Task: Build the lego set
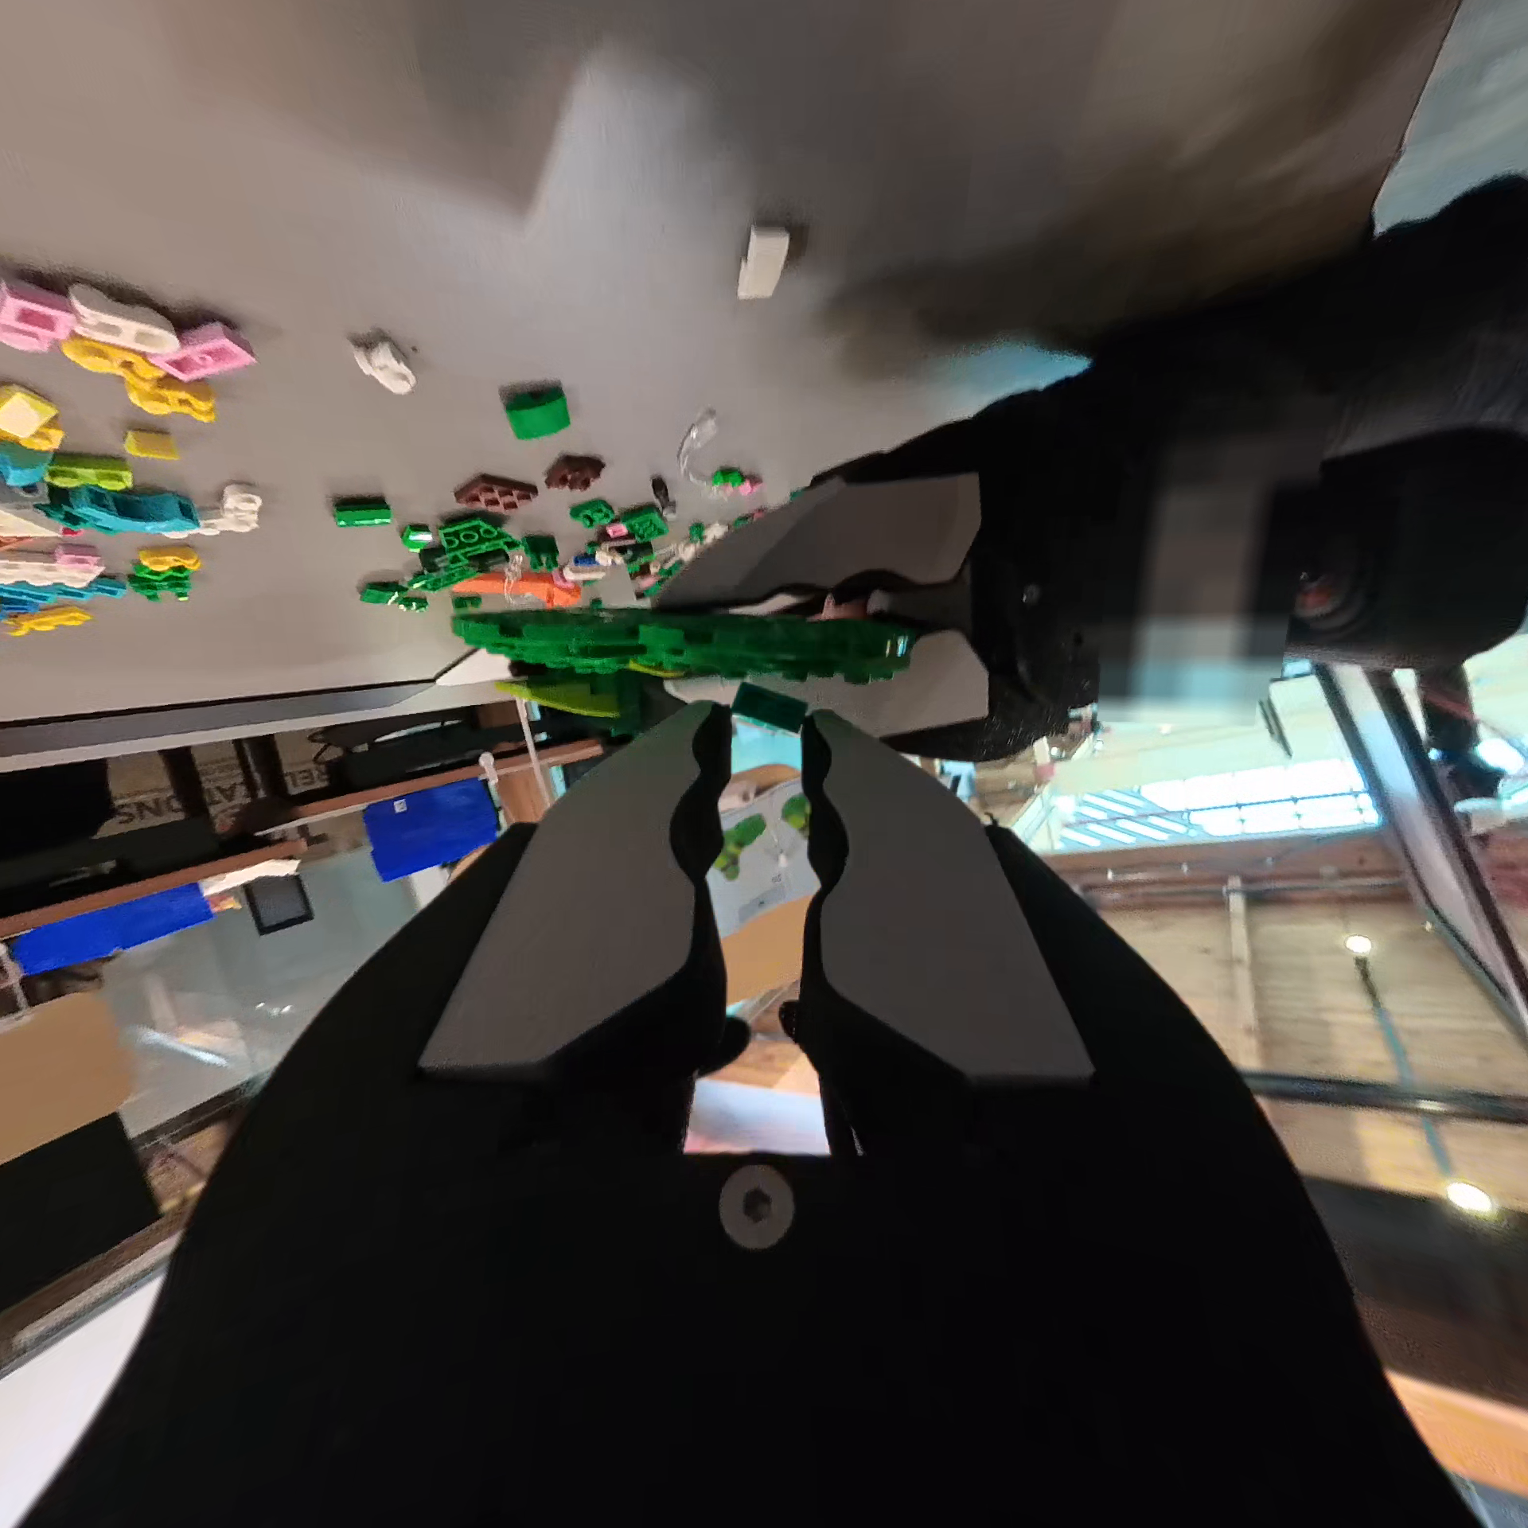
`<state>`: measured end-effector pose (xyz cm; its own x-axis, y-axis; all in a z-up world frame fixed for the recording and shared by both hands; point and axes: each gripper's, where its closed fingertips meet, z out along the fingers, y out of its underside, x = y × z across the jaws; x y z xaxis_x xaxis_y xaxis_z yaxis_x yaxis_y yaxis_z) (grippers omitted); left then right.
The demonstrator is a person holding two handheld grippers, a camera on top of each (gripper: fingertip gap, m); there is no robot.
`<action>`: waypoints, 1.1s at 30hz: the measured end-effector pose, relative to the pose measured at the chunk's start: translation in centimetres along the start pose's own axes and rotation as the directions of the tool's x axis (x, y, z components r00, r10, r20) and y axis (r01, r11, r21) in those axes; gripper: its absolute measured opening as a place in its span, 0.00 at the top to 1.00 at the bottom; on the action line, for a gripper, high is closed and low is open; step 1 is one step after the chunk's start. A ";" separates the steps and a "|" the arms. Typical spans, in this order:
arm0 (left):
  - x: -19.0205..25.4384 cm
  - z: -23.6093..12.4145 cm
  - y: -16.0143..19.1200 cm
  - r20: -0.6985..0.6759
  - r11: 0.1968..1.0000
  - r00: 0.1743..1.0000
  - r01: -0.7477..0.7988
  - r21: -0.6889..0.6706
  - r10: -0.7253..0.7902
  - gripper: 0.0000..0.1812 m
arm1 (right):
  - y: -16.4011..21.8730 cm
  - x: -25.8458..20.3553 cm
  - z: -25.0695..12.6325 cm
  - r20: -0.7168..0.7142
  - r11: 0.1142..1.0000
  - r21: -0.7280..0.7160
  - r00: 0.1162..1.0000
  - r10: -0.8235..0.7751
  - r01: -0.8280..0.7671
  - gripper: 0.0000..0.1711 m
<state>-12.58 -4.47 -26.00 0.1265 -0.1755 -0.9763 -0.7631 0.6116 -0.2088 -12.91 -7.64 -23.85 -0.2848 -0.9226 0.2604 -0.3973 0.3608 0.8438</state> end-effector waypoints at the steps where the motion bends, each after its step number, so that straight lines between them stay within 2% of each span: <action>1: -0.1 0.0 0.0 0.003 1.000 1.000 -0.001 -0.001 0.001 0.93 | -0.3 0.1 0.0 0.002 1.000 0.023 1.000 -0.012 0.011 0.91; 11: -0.3 -0.3 -0.2 0.018 0.999 0.999 -0.040 -0.004 0.040 0.93 | -1.3 0.5 -0.6 0.031 0.985 0.159 0.997 -0.078 0.072 0.91; 15: -0.4 -0.4 -0.3 0.023 0.999 0.999 -0.039 -0.002 0.039 0.93 | -0.9 0.3 -0.6 0.053 0.988 0.149 0.997 -0.055 0.047 0.84; 17: -0.4 -0.5 -0.2 0.025 0.999 0.999 -0.037 -0.003 0.037 0.93 | 0.0 0.0 -0.9 0.081 0.994 0.113 0.997 -0.005 -0.004 0.79; 19: -0.4 -0.5 -0.1 0.031 0.999 0.999 -0.042 -0.004 0.042 0.93 | 1.2 -0.6 -1.4 0.111 0.993 0.060 0.989 0.096 -0.103 0.78; 21: -0.6 -0.6 0.0 0.051 0.999 0.998 -0.048 -0.014 0.049 0.93 | 2.5 -1.5 -2.0 0.146 0.952 -0.004 0.941 0.304 -0.307 0.78; 22: -1.0 -0.6 0.2 0.073 0.998 0.996 -0.052 -0.030 0.054 0.93 | 2.9 -1.9 -2.2 0.163 0.876 -0.039 0.862 0.480 -0.481 0.81; 23: -1.4 -0.6 0.5 0.102 0.997 0.993 -0.057 -0.054 0.062 0.93 | 3.1 -2.2 -2.3 0.175 0.737 -0.072 0.719 0.673 -0.672 0.83; 25: -2.3 -0.7 1.2 0.148 0.992 0.986 -0.062 -0.112 0.079 0.93 | 3.8 -2.6 -2.1 0.135 0.346 -0.134 0.329 0.935 -0.928 0.86; 27: -2.9 -0.8 1.9 0.171 0.984 0.981 -0.064 -0.166 0.092 0.93 | 4.3 -2.7 -1.7 0.079 -0.060 -0.145 -0.072 0.994 -0.988 0.87; 29: -3.2 -0.9 2.3 0.187 0.979 0.976 -0.077 -0.189 0.113 0.93 | 4.5 -1.7 -1.5 0.082 -0.387 -0.047 -0.390 0.917 -0.921 0.87; 30: -3.1 -0.9 2.2 0.185 0.978 0.975 -0.087 -0.188 0.122 0.93 | 4.3 -0.9 -1.5 0.131 -0.504 0.020 -0.497 0.858 -0.864 0.90; 31: -3.0 -0.9 2.1 0.184 0.979 0.974 -0.102 -0.175 0.134 0.93 | 3.9 -0.2 -1.6 0.215 -0.590 0.068 -0.565 0.796 -0.805 0.93; 33: -2.4 -0.9 1.5 0.163 0.983 0.976 -0.127 -0.131 0.147 0.93 | 3.0 0.9 -1.9 0.390 -0.692 0.127 -0.606 0.694 -0.711 0.90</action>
<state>-14.61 -3.87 -23.93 0.1141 0.0445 -0.9925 -0.8493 0.5226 -0.0742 -12.73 -7.64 -20.24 -0.4432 0.8623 0.2449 0.3663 0.4236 -0.8285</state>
